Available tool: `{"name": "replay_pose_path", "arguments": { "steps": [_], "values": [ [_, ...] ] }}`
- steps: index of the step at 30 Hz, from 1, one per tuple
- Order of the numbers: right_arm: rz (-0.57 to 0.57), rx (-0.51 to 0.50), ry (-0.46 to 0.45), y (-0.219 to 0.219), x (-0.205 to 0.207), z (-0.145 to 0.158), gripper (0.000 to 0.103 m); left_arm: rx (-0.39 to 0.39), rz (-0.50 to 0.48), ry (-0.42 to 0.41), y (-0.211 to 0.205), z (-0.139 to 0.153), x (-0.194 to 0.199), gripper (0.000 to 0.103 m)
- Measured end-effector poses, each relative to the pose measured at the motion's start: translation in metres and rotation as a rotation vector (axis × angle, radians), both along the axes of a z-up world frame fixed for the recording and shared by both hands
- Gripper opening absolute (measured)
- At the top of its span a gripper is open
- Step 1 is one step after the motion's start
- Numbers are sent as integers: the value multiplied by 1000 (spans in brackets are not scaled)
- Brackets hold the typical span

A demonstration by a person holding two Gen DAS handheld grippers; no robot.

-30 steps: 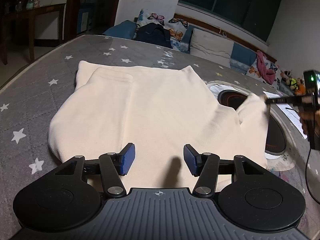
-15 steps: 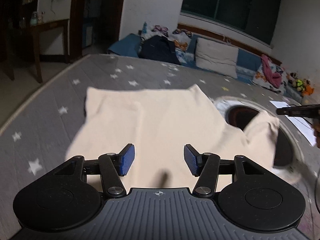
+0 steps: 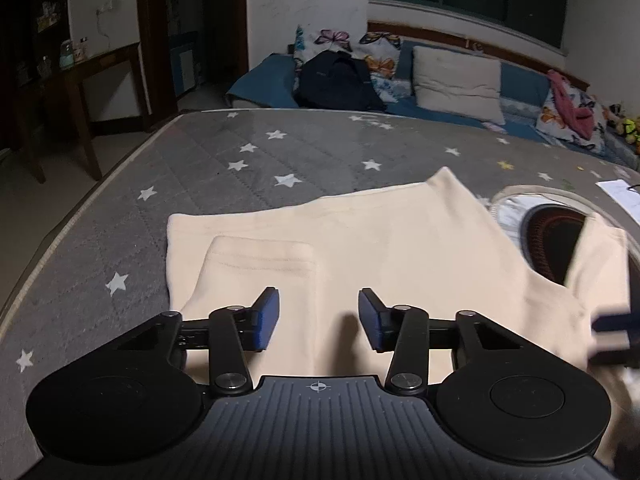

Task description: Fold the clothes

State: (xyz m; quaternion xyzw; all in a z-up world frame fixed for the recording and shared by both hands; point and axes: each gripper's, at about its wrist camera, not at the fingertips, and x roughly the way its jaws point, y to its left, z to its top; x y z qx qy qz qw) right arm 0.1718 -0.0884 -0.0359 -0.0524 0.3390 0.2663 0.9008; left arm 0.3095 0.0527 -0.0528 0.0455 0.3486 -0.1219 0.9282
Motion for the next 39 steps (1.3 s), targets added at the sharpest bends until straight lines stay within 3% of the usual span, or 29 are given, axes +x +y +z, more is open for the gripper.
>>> {"name": "replay_pose_path", "arguments": {
  "steps": [9,13,16,20,22,30,39],
  "values": [
    [55,36,53,26,-4,-12,28,40,11,-1,-6,-8,15,32],
    [56,37,70,29,-4,-16,29,38,28,-8,-4,-9,21,11],
    [54,30,87,32,-7,-22,34,17,41,-11,-1,-9,22,6],
    [52,28,90,33,-11,-26,41,-9,58,-35,4,-7,17,4],
    [49,27,90,35,-14,-26,42,6,66,-46,3,-7,16,3],
    [40,15,92,38,-18,-26,46,-82,98,-38,16,-3,17,3],
    [34,11,90,41,-18,-29,51,-44,72,-18,7,-7,19,5]
  ]
}}
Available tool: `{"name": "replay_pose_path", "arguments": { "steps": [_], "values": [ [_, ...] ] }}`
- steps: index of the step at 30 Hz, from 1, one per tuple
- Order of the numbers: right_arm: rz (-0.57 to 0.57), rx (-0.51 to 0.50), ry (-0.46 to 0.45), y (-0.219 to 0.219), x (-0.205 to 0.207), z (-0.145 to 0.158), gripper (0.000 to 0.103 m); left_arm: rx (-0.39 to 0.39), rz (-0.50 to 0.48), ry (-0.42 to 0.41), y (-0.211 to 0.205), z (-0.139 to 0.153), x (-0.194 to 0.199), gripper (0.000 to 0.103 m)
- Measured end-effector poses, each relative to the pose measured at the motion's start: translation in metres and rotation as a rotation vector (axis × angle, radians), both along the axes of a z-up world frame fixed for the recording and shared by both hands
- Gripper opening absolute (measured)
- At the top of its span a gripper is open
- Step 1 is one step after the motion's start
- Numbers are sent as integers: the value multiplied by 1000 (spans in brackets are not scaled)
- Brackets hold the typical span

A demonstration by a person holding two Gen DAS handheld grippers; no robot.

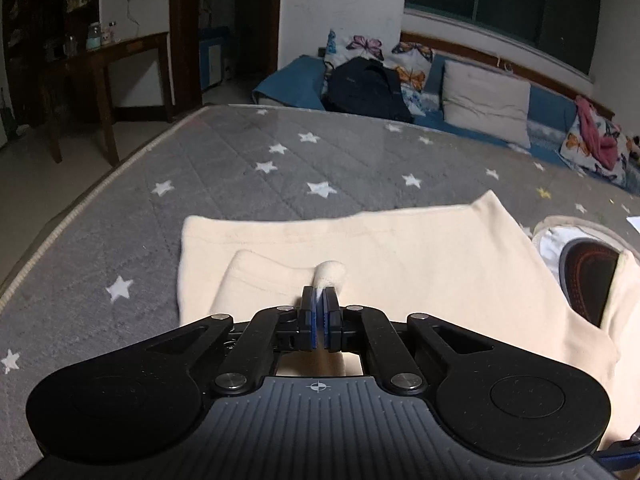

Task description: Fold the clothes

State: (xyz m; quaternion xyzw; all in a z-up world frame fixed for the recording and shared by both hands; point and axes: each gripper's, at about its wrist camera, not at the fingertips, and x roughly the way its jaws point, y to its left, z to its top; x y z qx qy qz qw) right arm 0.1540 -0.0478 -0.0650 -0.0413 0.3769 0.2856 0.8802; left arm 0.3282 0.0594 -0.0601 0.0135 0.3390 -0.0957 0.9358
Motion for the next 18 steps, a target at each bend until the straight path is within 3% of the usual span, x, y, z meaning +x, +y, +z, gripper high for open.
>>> {"name": "replay_pose_path", "arguments": {
  "steps": [8,10,13,18],
  "values": [
    [-9,17,4,3,-2,1,60,38,-17,-1,-10,-1,1,17],
    [-13,19,0,5,-4,0,65,72,-22,-11,-16,-3,1,16],
    [-14,7,-12,10,-8,0,70,98,-17,-24,-18,-4,2,6],
    [-3,-12,-20,15,-10,-1,75,-15,58,-32,6,3,-2,3]
  ]
}}
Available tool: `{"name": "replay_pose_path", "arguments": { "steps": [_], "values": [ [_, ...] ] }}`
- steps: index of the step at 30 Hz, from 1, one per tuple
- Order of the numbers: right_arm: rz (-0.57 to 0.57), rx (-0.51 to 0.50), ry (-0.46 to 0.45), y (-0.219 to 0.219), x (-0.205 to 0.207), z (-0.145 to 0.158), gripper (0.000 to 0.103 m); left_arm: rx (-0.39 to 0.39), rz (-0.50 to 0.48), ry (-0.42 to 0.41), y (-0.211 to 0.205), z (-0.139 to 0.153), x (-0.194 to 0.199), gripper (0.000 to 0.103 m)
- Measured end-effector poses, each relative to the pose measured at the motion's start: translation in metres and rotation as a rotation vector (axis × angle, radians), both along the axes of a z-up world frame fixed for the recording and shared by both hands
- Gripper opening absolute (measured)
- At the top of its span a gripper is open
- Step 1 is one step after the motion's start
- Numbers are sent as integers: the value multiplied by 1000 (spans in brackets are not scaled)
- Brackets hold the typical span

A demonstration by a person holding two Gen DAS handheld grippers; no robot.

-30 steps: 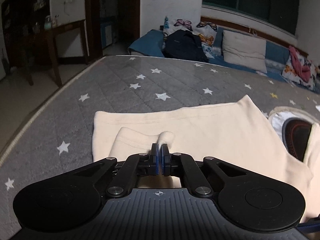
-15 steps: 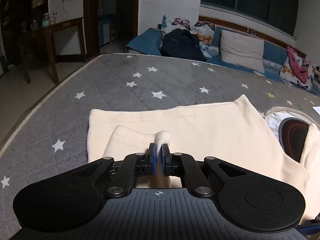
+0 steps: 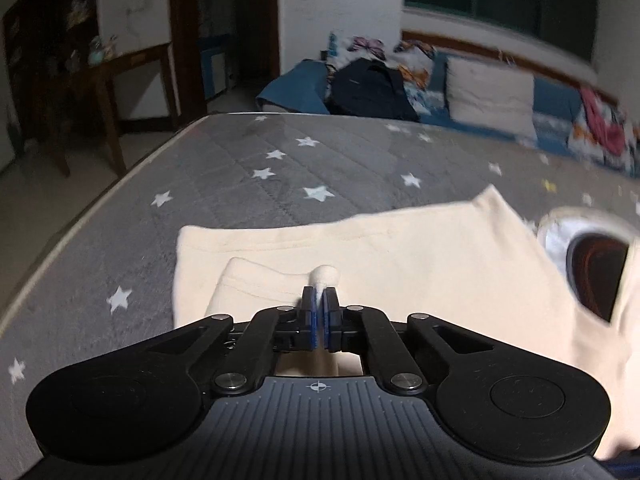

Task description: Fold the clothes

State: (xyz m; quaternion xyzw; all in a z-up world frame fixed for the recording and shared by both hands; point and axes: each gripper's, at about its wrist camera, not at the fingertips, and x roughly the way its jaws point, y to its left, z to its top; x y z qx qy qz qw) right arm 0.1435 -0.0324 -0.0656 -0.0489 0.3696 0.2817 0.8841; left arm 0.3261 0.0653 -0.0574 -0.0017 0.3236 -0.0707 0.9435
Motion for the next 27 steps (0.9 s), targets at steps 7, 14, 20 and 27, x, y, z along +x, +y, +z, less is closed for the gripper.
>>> {"name": "replay_pose_path", "arguments": {
  "steps": [7,14,20,27],
  "values": [
    [2,-10,-2,3,-2,0,79,-108,131,-75,48,24,-28,3],
    [-1,-10,7,3,-3,0,79,-185,282,-187,111,52,-75,3],
    [-4,-14,12,3,-3,0,79,-207,418,-208,165,48,-111,3],
    [10,-35,15,4,-4,0,80,-256,527,-210,205,33,-162,3]
  ]
}}
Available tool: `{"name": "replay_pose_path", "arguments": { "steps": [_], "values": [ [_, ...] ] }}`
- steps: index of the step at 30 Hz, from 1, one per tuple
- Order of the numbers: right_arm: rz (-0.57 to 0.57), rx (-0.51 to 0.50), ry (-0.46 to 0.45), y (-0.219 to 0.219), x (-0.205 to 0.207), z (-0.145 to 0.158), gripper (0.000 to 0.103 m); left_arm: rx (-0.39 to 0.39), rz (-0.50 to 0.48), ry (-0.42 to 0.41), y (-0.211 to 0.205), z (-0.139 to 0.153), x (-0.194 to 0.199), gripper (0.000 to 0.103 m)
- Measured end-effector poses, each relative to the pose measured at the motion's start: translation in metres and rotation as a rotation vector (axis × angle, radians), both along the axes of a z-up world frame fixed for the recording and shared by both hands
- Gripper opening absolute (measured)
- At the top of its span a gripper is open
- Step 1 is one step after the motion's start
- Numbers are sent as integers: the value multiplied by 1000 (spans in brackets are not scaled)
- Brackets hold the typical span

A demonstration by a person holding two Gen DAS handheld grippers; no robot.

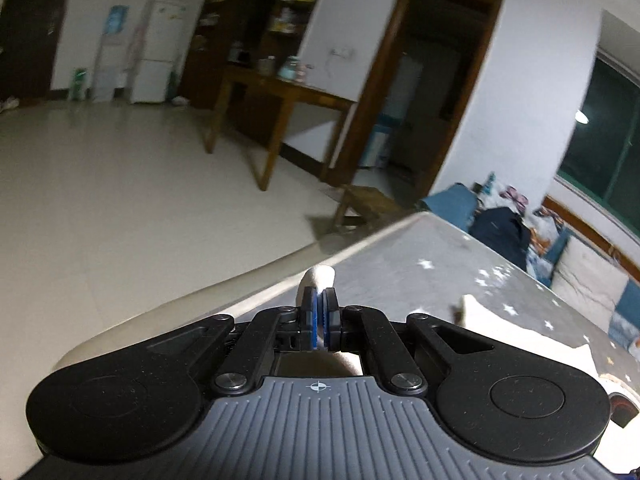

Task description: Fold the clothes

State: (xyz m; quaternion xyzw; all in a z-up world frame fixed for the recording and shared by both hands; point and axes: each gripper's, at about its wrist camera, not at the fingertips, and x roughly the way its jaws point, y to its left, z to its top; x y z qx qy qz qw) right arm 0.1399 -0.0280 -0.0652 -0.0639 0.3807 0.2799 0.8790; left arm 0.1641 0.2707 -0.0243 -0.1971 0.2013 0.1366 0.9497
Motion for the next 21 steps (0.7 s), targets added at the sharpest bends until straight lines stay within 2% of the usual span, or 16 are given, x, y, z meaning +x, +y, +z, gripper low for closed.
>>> {"name": "replay_pose_path", "arguments": {
  "steps": [4,6,8,13,21],
  "values": [
    [10,-12,5,1,0,1,81,-8,41,-40,15,-3,-32,3],
    [27,-29,7,3,-3,2,84,-8,55,-13,20,-7,-34,3],
    [47,-47,10,4,-5,3,84,-39,59,33,30,-15,-34,3],
    [105,-99,16,6,-13,4,85,-63,52,56,38,-18,-36,4],
    [124,-117,26,6,-17,5,85,-44,69,127,48,-23,-41,6]
  ]
}}
